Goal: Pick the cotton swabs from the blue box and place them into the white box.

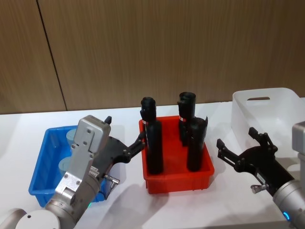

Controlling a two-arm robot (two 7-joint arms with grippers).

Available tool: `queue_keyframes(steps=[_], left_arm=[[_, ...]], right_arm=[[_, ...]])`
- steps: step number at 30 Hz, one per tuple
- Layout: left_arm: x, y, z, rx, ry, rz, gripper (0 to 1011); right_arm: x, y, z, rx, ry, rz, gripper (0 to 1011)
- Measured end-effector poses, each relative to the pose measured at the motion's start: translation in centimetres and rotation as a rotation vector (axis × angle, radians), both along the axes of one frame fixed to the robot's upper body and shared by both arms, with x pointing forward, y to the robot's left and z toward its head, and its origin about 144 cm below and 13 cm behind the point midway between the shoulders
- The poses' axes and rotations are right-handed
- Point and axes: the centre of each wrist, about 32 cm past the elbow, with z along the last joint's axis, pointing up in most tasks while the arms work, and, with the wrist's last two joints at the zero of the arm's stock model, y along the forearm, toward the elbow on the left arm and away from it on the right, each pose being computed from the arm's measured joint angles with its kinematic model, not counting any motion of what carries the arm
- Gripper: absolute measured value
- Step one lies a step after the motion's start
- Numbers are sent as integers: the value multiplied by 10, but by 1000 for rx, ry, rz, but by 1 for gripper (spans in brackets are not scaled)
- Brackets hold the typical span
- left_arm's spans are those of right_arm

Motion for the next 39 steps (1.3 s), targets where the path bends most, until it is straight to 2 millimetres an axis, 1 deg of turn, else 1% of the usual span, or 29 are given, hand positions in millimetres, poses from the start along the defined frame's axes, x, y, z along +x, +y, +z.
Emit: queue_keyframes(steps=[39], left_arm=[[0, 0, 0, 0, 0, 0, 1004]], right_arm=[[0, 0, 0, 0, 0, 0, 1001]])
